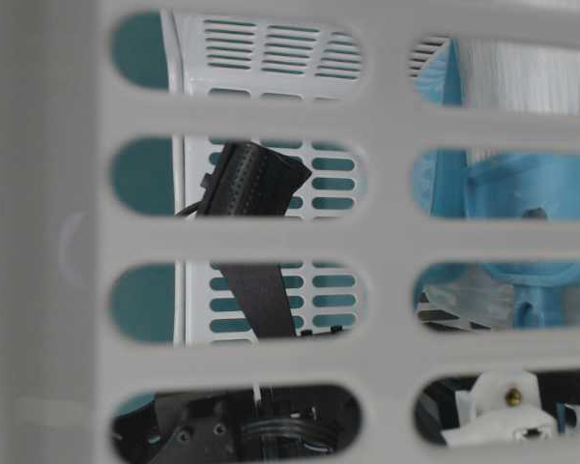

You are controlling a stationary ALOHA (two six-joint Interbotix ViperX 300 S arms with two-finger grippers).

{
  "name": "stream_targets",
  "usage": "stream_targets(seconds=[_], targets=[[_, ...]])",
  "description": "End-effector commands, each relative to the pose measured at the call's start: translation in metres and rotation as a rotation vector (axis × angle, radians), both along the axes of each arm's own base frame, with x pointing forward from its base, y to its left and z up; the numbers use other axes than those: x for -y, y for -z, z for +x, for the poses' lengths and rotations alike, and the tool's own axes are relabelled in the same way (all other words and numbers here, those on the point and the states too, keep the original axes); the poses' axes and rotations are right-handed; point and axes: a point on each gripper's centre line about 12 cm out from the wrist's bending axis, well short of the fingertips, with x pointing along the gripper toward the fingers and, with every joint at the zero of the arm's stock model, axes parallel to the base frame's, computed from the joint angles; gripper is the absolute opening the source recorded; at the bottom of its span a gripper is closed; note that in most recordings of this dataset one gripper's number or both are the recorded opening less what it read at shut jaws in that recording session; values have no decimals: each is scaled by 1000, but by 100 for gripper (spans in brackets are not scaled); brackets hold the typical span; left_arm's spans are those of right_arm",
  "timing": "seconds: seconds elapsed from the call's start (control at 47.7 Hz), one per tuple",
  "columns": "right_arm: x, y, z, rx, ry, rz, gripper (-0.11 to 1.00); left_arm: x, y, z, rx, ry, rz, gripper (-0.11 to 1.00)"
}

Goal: Pick up the hand brush from the shopping basket with the left arm.

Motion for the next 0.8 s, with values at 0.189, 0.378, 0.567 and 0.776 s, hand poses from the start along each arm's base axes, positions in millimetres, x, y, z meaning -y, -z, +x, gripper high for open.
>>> stream_targets(seconds=[0.189,0.378,0.567,0.776], targets=[[0,-1,1,6,-1,5,77,2,-5,1,23,11,-1,71],[-1,-1,1,3,-2,6,77,7,-10,0,35,23,-3,21],[-1,1,1,0,-2,6,77,9,-15,0,43,28,-5,23],[-1,3,1,-6,-3,4,77,12,-49,-1,112,36,-18,23]])
